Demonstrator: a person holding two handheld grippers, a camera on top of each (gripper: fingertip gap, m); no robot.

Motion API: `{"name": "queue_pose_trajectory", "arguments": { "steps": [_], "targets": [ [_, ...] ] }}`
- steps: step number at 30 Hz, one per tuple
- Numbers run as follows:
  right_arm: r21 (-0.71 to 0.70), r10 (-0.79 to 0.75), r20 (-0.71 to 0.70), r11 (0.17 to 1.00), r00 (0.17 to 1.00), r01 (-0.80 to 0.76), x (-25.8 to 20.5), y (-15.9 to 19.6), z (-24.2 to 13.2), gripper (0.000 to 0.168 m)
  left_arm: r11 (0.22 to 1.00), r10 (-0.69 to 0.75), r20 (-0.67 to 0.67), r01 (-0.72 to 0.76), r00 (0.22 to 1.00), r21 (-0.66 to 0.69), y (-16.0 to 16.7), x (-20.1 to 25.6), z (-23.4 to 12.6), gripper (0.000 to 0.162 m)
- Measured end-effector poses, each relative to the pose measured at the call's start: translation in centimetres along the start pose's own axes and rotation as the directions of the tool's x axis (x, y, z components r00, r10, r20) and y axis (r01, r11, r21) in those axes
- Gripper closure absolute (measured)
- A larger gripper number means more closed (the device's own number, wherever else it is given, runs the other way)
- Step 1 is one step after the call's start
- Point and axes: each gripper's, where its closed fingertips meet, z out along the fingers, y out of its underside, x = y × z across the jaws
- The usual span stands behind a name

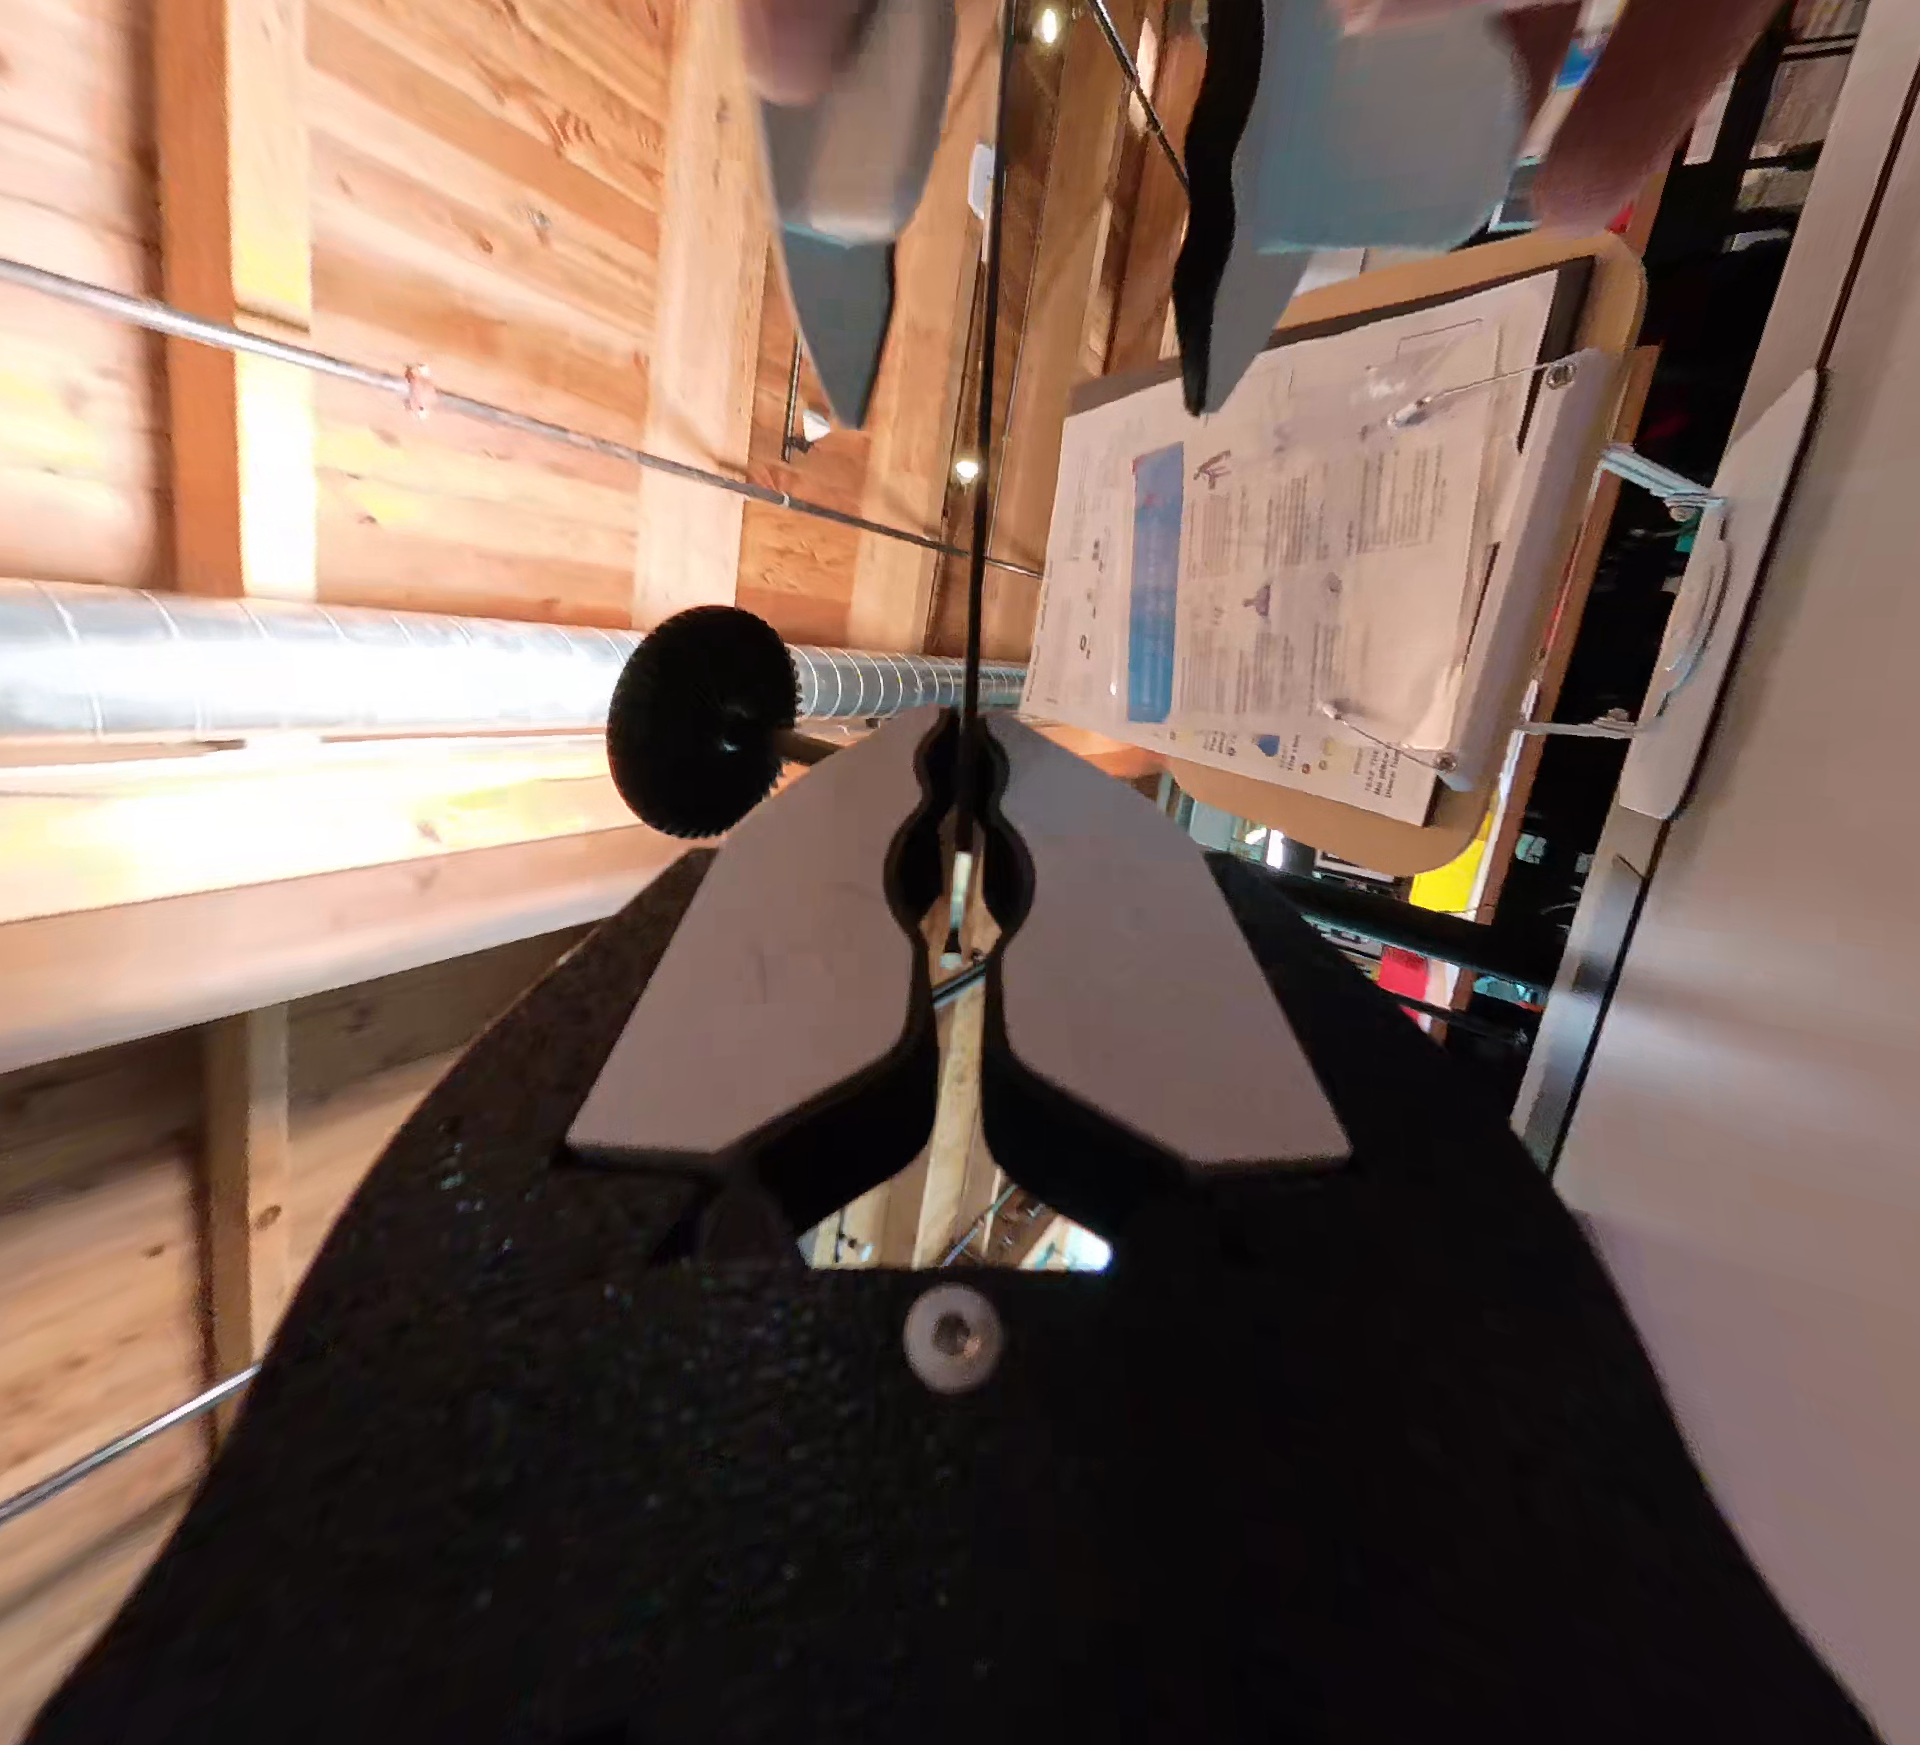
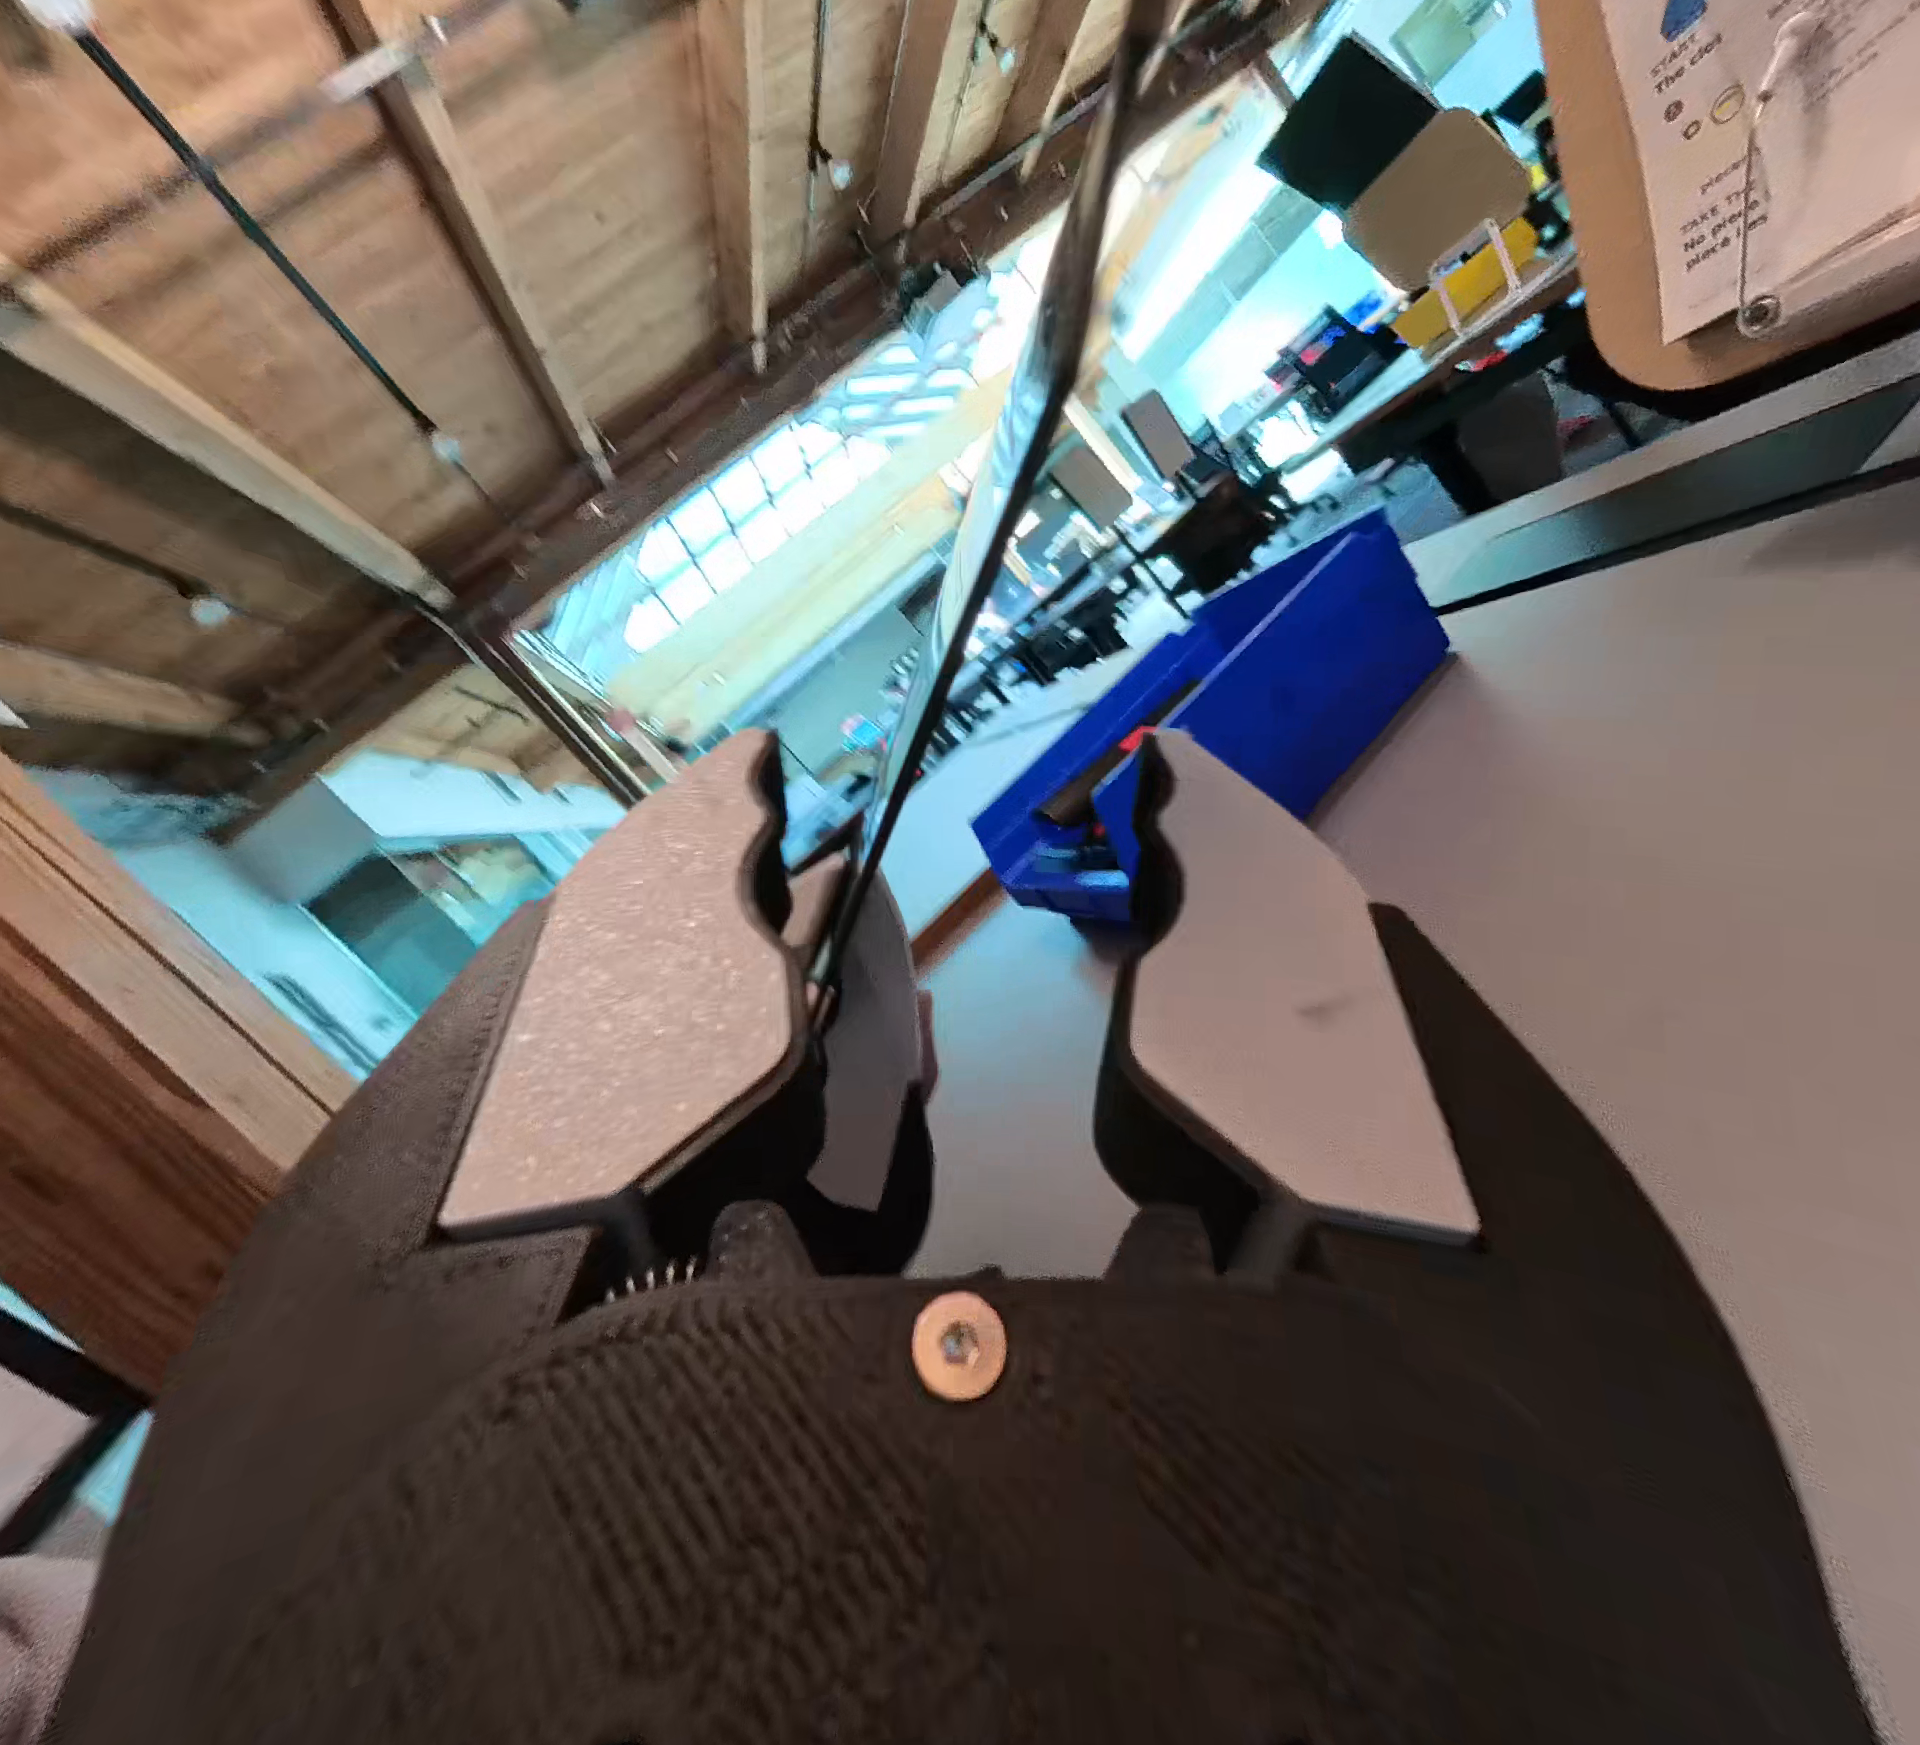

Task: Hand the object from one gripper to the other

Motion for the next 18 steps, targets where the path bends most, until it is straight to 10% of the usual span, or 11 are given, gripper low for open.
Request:
{"name": "queue_pose_trajectory", "arguments": {
  "steps": [3,7,10,14,18],
  "targets": [
    [0.083,0.08,0.087,0.993,0.993,-0.087,-0.2,-1.9,-1.0,0.164,0.999,0.022,-0.006,-0.022,1.0,0.032,-1.1,0.2,-0.2,0.16],
    [0.07,0.017,0.091,0.997,0.996,-0.023,-0.2,-2.5,-1.5,0.167,0.98,-0.17,-0.205,0.188,0.964,0.068,-1.9,2.6,-0.1,0.14],
    [0.103,-0.104,0.098,0.99,0.99,0.093,-0.8,-4.2,-2.3,0.167,0.826,-0.525,-0.422,0.562,0.74,-0.041,-2.2,3.3,-0.1,0.099],
    [0.074,-0.253,0.169,0.967,0.953,0.244,-2.6,-5.2,-3.2,0.167,0.387,-0.837,-0.523,0.848,0.159,-0.363,-2.2,2.4,-0.1,0.064],
    [0.082,-0.357,0.088,0.933,0.93,0.351,-2.5,-4.6,-2.7,0.167,0.404,-0.857,-0.488,0.804,0.165,-0.437,-1.5,2.6,-0.1,0.046]
  ]
}}
